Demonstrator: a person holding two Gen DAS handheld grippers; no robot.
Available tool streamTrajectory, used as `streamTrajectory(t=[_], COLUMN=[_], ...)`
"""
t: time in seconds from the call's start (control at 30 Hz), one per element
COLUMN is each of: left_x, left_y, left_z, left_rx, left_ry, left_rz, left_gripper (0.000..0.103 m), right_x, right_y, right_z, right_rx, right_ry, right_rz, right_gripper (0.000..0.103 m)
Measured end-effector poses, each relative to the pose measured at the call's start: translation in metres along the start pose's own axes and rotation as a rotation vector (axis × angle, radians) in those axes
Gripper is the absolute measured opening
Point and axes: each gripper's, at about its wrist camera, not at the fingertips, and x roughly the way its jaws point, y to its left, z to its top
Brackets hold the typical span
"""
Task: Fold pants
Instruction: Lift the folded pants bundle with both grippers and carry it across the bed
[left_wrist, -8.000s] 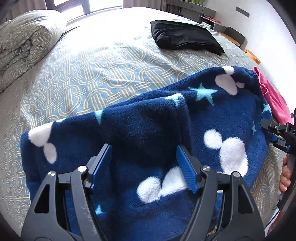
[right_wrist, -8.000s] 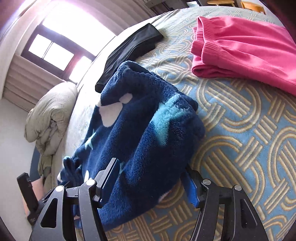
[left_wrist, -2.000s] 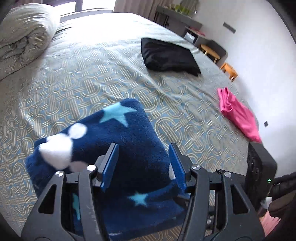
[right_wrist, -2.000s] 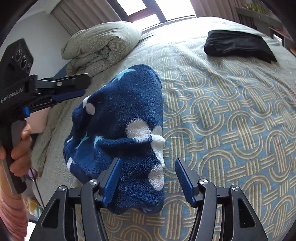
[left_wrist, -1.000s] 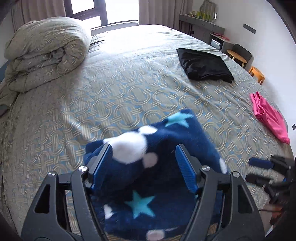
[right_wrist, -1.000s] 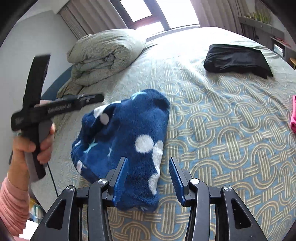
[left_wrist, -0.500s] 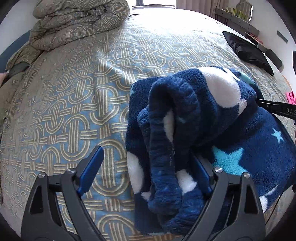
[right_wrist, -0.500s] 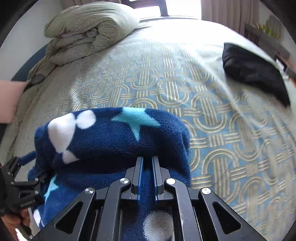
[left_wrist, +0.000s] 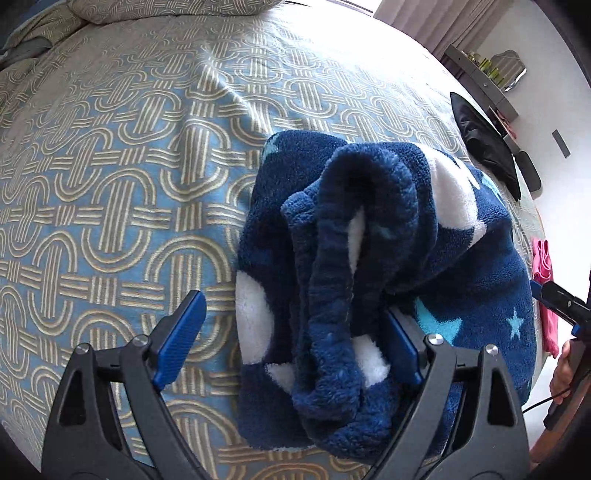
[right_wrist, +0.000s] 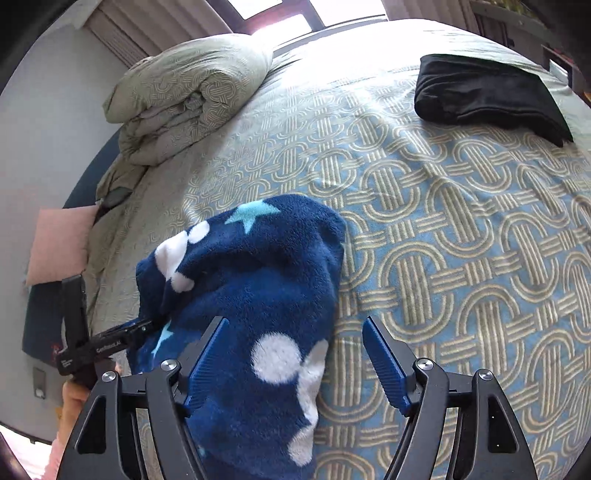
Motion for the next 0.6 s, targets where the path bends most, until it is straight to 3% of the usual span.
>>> streamTrajectory(t=[0.17,0.3,0.6], left_x=[-0.001,0.004,0.026], left_y=[-0.002,0.006,0.037], left_z=[-0.001,0.000,-0.002], left_rx=[0.015,-0.011,-0.147], left_ry=[0.002,0.026,0.133], left_rz=[0.003,-0.036,-0.227], left_gripper=[0.090,0.094,0.103], right_x=[0.009,0.018,0.044], right_y=[-0.024,-0.030,-0.036], right_z=[-0.012,-0.016,-0.009], right_rx=[0.094,0.147,0.213], right_ry=[0.067,0.083,0.137], right_rz=[0.063,0.106,0.238], right_gripper=[0.077,0.077,0.084])
